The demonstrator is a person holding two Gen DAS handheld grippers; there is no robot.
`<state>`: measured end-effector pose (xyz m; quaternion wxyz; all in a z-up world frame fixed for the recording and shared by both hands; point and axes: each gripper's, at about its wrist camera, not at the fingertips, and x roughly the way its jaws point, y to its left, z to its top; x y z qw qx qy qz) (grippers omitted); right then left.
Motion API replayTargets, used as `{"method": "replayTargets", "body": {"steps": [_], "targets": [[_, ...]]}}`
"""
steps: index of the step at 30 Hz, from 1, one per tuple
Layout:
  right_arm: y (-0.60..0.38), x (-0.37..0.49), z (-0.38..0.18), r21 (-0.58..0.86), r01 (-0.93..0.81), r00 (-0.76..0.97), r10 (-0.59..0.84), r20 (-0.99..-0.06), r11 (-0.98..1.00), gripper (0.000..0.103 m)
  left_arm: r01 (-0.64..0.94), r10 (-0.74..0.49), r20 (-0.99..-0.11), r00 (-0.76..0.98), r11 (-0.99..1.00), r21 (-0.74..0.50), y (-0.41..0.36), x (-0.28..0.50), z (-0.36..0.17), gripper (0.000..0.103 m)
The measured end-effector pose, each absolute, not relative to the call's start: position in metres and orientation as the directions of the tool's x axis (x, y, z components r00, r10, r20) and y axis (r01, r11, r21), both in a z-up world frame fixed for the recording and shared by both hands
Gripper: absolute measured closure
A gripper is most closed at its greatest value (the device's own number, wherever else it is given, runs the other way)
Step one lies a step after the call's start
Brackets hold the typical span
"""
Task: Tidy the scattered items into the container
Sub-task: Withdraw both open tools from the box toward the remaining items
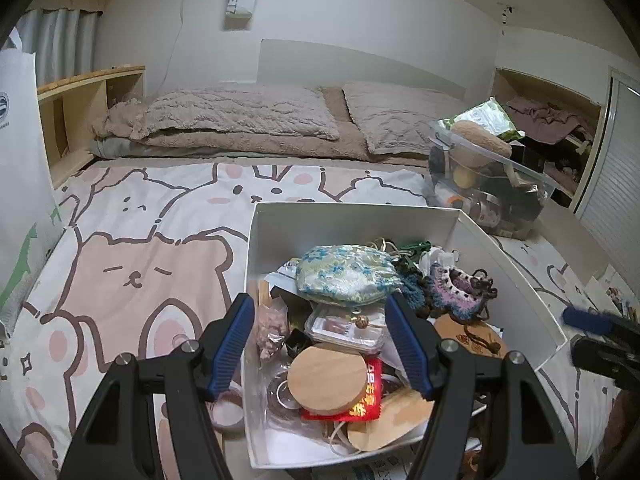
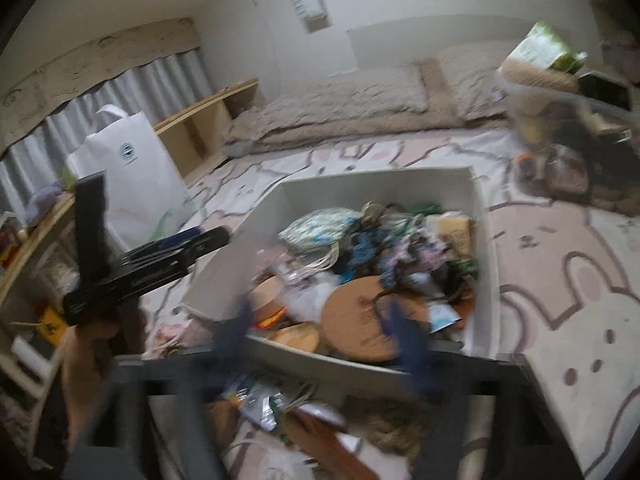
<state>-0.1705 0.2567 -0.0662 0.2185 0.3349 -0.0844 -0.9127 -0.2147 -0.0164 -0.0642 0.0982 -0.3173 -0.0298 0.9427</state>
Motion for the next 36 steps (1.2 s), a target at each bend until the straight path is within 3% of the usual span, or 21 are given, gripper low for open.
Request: {"method": "replayTargets", "body": {"steps": [1, 3, 5, 10, 36], "targets": [[0.258, -0.169, -0.065, 0.291, 0.338, -0.694, -0.445, -0.566, -0.895, 0.019, -0.162, 0.197, -0.593, -0.781, -0.980, -0.112, -0.015, -0.213, -0.064, 0.035], [0.260, -0.167, -0.061, 0.275, 0.328, -0.713, -0.427, -0.556, -0.904, 0.017, -0.155, 0.187, -0.592, -0.784, -0.982, -0.104, -0.014, -0.209, -0.062, 0.024], [0.261, -0.166, -0.058, 0.251, 0.314, -0.734, -0.402, -0.547, -0.915, 0.001, -0.153, 0.184, -0.584, -0.790, -0.983, -0.103, -0.012, -0.204, -0.060, 0.013], [0.260, -0.163, -0.054, 0.186, 0.297, -0.762, -0.350, -0.545, -0.936, 0.000, -0.149, 0.169, -0.562, -0.810, -0.985, -0.082, -0.008, -0.191, -0.052, 0.000], [0.263, -0.117, -0.019, 0.147, 0.295, -0.830, -0.330, -0.450, -0.944, 0.000, -0.185, 0.179, -0.441, -0.879, -0.982, -0.030, 0.003, -0.124, -0.003, 0.000]]}}
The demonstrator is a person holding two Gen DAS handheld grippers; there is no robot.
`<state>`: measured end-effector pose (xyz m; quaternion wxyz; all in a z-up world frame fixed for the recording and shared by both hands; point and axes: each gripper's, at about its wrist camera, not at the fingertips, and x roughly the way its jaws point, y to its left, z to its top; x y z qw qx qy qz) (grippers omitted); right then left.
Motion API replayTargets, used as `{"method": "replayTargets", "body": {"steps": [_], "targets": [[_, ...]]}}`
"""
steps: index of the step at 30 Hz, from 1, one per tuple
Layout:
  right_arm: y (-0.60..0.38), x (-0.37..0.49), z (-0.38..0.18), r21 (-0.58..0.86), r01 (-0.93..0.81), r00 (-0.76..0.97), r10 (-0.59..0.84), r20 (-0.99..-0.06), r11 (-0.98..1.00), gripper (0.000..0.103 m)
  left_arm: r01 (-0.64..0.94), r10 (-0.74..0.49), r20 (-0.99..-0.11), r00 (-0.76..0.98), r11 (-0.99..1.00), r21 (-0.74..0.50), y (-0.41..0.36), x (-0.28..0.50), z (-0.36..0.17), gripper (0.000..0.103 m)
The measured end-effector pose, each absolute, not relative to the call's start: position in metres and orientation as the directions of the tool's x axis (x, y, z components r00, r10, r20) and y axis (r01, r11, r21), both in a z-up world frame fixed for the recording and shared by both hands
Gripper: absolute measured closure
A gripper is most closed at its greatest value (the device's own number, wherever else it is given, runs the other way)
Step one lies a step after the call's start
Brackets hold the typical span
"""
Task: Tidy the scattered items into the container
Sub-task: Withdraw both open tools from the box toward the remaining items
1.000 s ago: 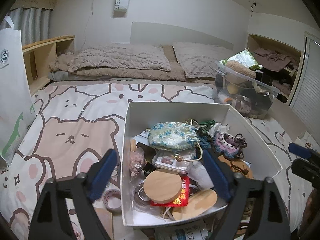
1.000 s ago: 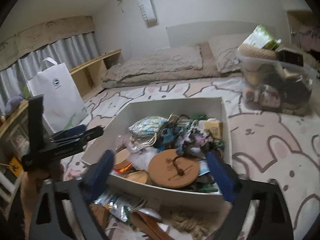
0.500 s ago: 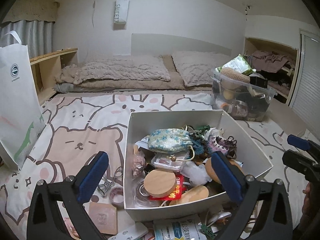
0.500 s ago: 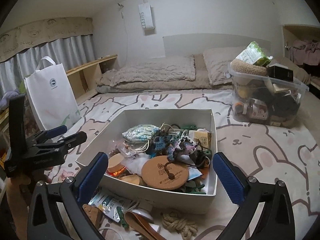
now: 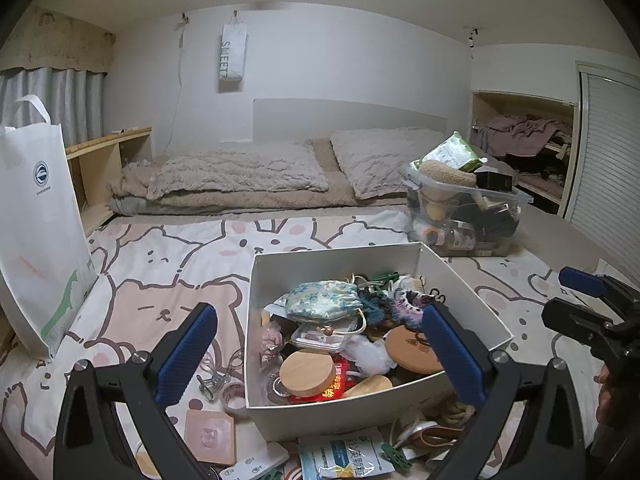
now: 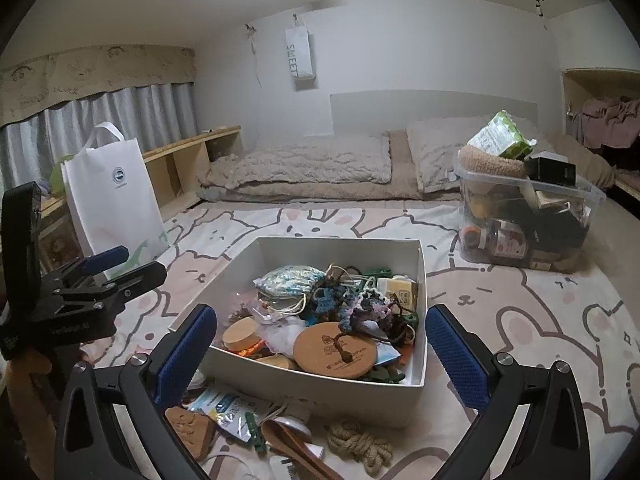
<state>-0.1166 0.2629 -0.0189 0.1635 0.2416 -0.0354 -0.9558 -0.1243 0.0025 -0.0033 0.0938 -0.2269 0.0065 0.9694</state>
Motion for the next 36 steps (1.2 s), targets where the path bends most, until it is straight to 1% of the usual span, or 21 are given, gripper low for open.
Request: {"method": "replayTargets", "body": {"steps": [7, 13, 20, 24, 29, 36], "targets": [[0.263, -0.090, -0.010, 0.119, 0.303, -0.859, -0.324, -0.396, -0.946, 0.000, -0.185, 0.182, -0.422, -0.888, -0.982, -0.034, 0.004, -0.106, 0.000, 0.000], [0.261, -0.072, -0.013, 0.092, 0.322, -0.868, -0.332, -0.370, -0.942, 0.000, -0.186, 0.182, -0.420, -0.889, -0.982, -0.031, 0.004, -0.091, -0.006, 0.000], [0.261, -0.059, -0.034, 0.099, 0.326, -0.859, -0.338, -0.385, -0.940, 0.000, -0.132, 0.131, -0.429, -0.894, -0.991, -0.029, -0.007, -0.074, -0.023, 0.000], [0.263, -0.054, -0.049, 0.124, 0.331, -0.847, -0.353, -0.397, -0.935, 0.000, -0.120, 0.123, -0.456, -0.881, -0.992, -0.034, -0.010, -0.069, -0.039, 0.000], [0.261, -0.047, -0.067, 0.120, 0.322, -0.840, -0.342, -0.421, -0.939, 0.000, -0.118, 0.119, -0.507, -0.853, -0.992, -0.036, -0.010, -0.065, -0.067, 0.000], [0.259, -0.038, -0.097, 0.157, 0.322, -0.803, -0.357, -0.478, -0.934, 0.000, -0.139, 0.142, -0.584, -0.799, -0.989, -0.050, -0.010, -0.059, -0.103, 0.000]]}}
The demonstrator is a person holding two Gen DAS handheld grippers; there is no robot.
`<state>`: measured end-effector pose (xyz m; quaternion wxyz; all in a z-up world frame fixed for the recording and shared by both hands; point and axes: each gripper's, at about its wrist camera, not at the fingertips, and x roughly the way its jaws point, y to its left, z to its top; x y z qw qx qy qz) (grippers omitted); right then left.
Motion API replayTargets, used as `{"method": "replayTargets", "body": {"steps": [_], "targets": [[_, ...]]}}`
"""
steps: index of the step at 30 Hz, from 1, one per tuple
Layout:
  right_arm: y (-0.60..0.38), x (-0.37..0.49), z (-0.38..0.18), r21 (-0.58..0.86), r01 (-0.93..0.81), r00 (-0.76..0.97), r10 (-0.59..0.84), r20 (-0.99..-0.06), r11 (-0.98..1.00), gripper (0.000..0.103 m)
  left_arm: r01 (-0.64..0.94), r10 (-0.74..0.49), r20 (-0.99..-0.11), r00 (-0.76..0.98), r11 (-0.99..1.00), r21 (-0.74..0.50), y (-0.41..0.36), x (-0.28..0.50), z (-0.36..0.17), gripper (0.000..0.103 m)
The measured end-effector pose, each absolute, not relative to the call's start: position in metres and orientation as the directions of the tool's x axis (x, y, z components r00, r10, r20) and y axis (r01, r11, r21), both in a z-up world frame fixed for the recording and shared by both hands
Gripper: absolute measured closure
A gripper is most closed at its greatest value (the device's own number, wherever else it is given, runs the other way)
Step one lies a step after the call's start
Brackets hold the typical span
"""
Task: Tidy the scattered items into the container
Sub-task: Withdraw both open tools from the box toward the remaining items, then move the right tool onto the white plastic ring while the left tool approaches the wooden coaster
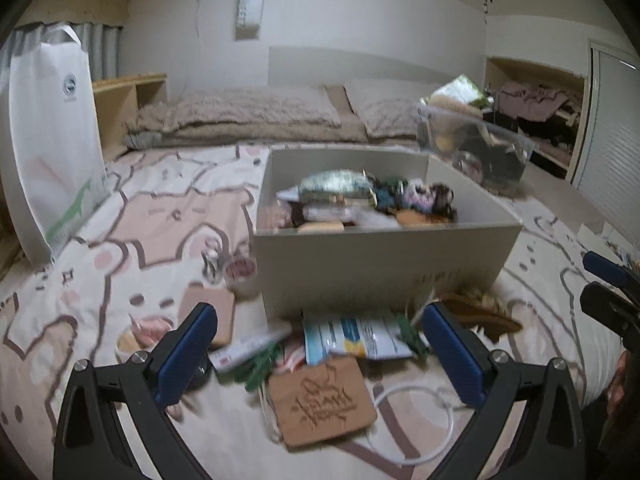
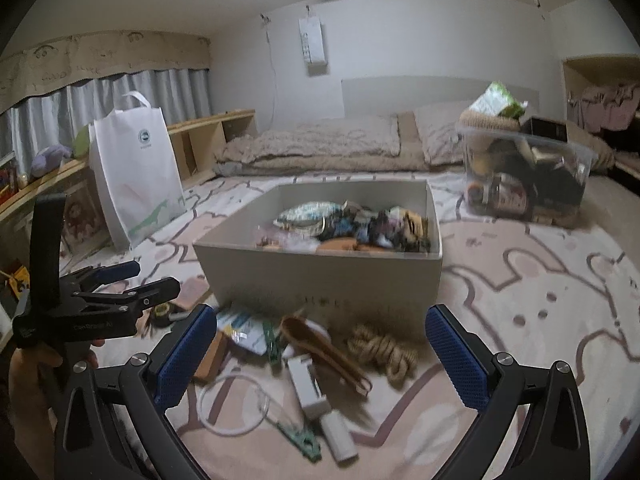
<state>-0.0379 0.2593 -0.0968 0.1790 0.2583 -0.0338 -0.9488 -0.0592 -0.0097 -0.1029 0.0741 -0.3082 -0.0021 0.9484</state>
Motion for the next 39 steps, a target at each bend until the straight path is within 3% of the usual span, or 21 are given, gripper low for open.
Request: {"method": "replayTargets", "body": {"steps": [12, 26, 39], "targets": [[0.259, -0.023, -0.148, 0.249, 0.283, -0.726, -0.377, -0.576, -0.926, 0.000, -0.172, 0.219, -0.642, -0.734, -0.976, -0.136, -0.007, -0.053, -0.133, 0.000], [0.236, 0.003, -0.191, 0.376, 0.319, -0.566, -0.493, -0.661, -0.870, 0.000, -0.176, 0.297, -0.699, -0.650, -0.954, -0.242, -0.013, -0.050, -0.165, 0.000], [0.194, -0.004, -0.200, 0.261, 0.401, -0.566, -0.462, -0.683, -0.878, 0.000, -0.186, 0.329, -0.713, -0.619, -0.944, -0.274, -0.012, -0.059, -0.175, 0.000]]}}
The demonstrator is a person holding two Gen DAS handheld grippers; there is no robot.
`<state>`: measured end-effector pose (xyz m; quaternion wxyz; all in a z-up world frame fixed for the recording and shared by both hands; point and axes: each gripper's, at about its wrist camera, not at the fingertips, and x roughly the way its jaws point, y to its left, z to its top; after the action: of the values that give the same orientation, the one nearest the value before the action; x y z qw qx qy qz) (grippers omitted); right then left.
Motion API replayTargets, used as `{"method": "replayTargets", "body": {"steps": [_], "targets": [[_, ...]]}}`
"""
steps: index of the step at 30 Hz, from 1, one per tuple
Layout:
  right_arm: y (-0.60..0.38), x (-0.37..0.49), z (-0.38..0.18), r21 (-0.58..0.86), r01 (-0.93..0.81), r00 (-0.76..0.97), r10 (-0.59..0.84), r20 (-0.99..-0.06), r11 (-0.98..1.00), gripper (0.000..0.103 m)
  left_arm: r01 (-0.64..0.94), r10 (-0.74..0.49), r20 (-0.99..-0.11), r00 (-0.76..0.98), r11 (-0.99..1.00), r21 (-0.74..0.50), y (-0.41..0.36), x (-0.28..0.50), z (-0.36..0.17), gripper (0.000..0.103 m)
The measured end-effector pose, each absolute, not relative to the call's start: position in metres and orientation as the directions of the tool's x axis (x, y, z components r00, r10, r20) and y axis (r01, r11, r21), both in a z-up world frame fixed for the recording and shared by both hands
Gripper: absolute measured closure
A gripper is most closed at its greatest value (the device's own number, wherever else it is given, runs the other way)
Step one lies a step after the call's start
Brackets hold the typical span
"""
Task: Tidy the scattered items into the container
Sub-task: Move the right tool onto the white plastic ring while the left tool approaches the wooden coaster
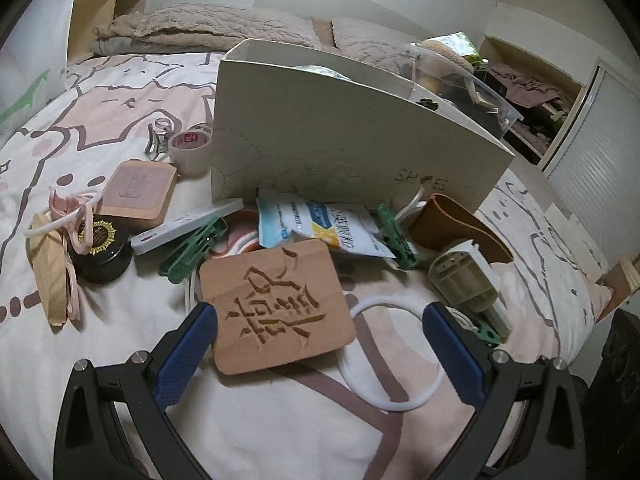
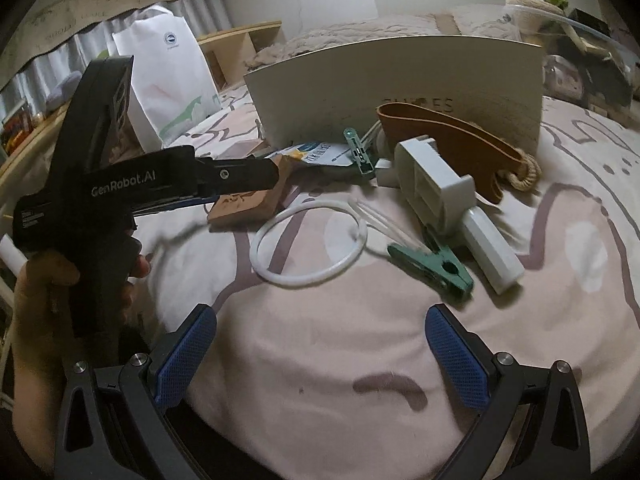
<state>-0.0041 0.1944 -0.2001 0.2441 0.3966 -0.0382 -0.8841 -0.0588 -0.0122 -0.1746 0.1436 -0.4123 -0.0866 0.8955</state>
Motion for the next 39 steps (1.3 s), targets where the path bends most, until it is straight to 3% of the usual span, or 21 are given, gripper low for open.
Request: {"method": "replayTargets", "body": {"steps": [14, 15, 17, 21, 28, 30, 31, 39], "targets": [[0.163, -0.030, -0.207, 0.133, 0.435, -0.587, -0.392, -0.708, -0.891, 0.000, -0.126, 0.269, -0.765, -0.585, -0.962, -0.242, -0.019, -0.080, -0.191, 0.002], [0.161, -0.032, -0.208, 0.121, 0.440, -0.587, -0.387, -0.712, -0.890, 0.000, -0.125, 0.263, -0.766, -0.586, -0.964, -0.236, -0.019, -0.080, -0.191, 0.004], [0.157, -0.035, -0.208, 0.104, 0.449, -0.586, -0.380, -0.715, -0.888, 0.000, -0.120, 0.241, -0.771, -0.590, -0.970, -0.211, -0.017, -0.079, -0.192, 0.017], [0.149, -0.045, -0.209, 0.088, 0.465, -0.577, -0.377, -0.724, -0.881, 0.000, -0.125, 0.249, -0.767, -0.592, -0.968, -0.218, -0.020, -0.078, -0.191, 0.022], [0.137, -0.054, -0.211, 0.080, 0.469, -0.573, -0.372, -0.730, -0.880, 0.000, -0.121, 0.271, -0.743, -0.612, -0.960, -0.251, -0.027, -0.071, -0.185, 0.022], [0.138, -0.054, -0.211, 0.082, 0.466, -0.580, -0.374, -0.723, -0.881, 0.007, -0.123, 0.276, -0.734, -0.621, -0.959, -0.257, -0.029, -0.069, -0.182, 0.022], [0.140, -0.052, -0.211, 0.081, 0.465, -0.586, -0.376, -0.718, -0.881, 0.017, -0.122, 0.277, -0.732, -0.623, -0.958, -0.259, -0.029, -0.069, -0.182, 0.023], [0.148, -0.044, -0.206, 0.104, 0.467, -0.605, -0.403, -0.687, -0.878, 0.018, -0.113, 0.277, -0.720, -0.636, -0.957, -0.268, -0.033, -0.065, -0.179, 0.023]]}}
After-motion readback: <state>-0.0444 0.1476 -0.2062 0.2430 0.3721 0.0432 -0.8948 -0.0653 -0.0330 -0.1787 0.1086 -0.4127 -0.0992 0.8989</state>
